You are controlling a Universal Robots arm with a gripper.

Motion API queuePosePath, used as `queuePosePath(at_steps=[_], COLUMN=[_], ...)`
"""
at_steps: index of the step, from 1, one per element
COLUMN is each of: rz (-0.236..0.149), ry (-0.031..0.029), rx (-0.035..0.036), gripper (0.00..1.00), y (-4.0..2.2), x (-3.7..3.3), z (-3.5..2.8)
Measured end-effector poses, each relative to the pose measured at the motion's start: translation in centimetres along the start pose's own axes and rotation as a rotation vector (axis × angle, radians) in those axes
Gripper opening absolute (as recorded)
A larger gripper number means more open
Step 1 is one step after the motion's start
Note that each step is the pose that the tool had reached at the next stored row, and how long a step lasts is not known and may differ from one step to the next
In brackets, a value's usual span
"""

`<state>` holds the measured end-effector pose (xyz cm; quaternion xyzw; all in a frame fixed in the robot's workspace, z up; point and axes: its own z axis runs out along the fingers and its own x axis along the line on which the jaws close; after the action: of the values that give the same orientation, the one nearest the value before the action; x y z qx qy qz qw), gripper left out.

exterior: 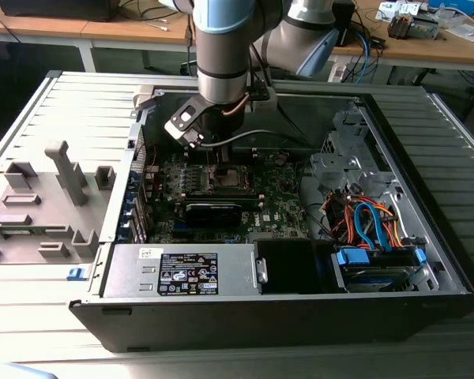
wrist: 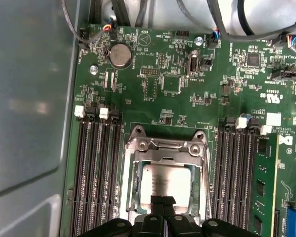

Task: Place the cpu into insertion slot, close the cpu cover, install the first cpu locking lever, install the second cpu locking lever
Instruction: 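Close the cpu cover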

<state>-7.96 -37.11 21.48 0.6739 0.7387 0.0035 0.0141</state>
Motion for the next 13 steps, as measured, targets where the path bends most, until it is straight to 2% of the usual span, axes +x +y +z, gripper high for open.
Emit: queuePosePath(at_steps=[8, 13], rz=[0.0, 0.0], ry=[-0.0001, -0.001], rx=[0.0001, 0.0001], gripper=[0.11, 0.11], y=[-0.23, -0.15], x=[0.02, 0.02], z=[0.64, 0.75])
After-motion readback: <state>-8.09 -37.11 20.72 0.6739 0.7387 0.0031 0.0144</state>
